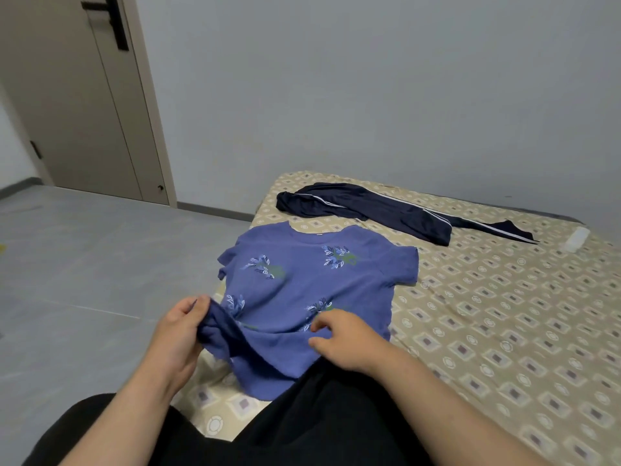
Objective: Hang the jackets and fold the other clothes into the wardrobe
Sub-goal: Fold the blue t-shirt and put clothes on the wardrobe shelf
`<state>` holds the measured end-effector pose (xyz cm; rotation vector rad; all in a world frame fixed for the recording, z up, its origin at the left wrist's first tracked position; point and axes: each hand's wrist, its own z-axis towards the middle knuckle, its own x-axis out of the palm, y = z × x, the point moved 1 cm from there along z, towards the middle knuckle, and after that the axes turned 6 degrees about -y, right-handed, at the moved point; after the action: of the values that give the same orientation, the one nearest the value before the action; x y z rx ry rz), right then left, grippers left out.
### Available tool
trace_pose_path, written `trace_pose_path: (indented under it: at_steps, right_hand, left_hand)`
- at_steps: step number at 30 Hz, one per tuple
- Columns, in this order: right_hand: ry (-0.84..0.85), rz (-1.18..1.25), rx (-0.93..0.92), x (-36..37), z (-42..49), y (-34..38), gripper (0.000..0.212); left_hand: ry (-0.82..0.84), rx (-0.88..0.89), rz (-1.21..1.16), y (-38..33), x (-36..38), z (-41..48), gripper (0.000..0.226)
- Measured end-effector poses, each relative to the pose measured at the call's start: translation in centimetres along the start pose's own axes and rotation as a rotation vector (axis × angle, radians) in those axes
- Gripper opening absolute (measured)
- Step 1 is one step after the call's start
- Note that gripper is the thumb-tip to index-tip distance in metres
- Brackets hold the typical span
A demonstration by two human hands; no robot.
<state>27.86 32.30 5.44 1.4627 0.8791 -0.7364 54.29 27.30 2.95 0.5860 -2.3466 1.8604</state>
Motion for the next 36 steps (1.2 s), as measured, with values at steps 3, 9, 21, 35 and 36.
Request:
trace_pose_path:
  at_steps: [3,9,21,35,36]
  right_hand:
    - [0.068,-0.024,-0.081,3.1,2.3,4.4,0.042]
    - [-0.107,-0.008,-0.128,6.3,4.6,7.4,0.024]
    - [-0.373,0.085,0.008,0.3,4.8,-1.3,0.028]
    - [-0.666,-0.032,0.295,-8.8,0.0,-13.6,0.026]
    - [-0.702,-0.031,0.310,-9.1,-0.3,-14.1,0.026]
  left_hand:
    - [0.054,-0.004,-0.009,0.0,0.2,-0.5,0.023]
    - [0.171,-0.025,-0.087,-0.6,-0.1,-0.7,0.031]
    - [0.151,-0.086,-0.358,-0.7,-1.9,2.1,0.035]
    - [0.408,0.129,1.043,-1.4,-3.8,2.8,0.032]
    - [0.326,0.177,1.140,-1.1,-3.9,3.0,0.035]
